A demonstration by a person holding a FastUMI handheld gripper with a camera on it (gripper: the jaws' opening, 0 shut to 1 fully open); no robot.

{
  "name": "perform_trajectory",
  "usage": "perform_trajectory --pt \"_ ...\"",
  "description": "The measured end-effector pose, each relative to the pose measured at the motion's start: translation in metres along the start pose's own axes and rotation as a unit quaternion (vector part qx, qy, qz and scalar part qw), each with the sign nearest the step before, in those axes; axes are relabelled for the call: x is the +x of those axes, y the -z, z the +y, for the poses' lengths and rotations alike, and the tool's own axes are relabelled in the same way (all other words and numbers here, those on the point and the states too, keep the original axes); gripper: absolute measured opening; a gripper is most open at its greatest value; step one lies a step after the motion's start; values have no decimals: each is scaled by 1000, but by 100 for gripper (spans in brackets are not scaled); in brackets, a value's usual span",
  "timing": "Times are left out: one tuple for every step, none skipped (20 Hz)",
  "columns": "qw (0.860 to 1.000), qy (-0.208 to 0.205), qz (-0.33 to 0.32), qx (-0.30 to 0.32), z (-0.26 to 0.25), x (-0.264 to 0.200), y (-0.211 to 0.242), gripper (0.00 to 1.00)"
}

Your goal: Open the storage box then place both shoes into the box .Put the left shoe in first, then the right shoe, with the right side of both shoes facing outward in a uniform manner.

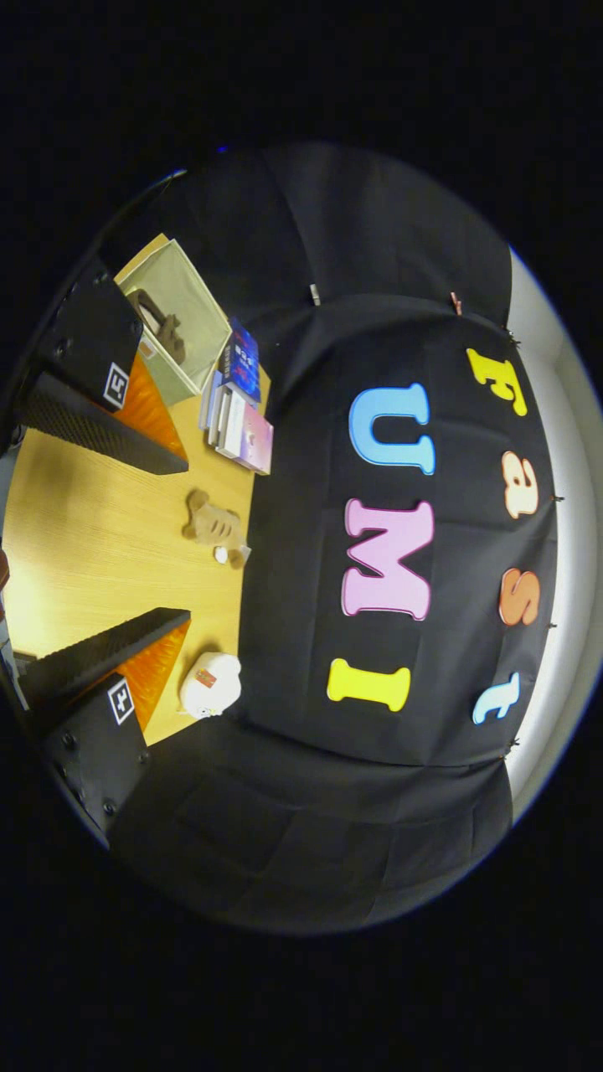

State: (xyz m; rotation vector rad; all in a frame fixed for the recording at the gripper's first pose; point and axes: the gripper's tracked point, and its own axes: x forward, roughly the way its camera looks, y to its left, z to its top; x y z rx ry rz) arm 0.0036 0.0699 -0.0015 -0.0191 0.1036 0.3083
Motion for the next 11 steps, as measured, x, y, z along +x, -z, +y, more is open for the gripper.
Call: perform_trajectory --pt "1000 2 -17 -1 -9 -4 -7 100" --pt "999 4 -35 -5 -18 -8 -13 100" --pt "999 9 -51 -9 -28 -14 -20 99" --pt "998 13 -63 -18 -35 -17 -22 99" --pt "997 16 -68 -27 -42 -18 -21 99" --pt "997 10 -67 -34 -45 -19 -17 99" --pt "997 1 -65 -39 -43 -17 -14 99" --pt "997 -12 -63 -37 -43 -14 -12 99" --pt "997 -23 -61 -32 -44 -12 -12 98" --pt "997 -31 -62 -28 -46 -9 -13 98" --pt "997 -37 -62 -24 -48 -4 -13 98"
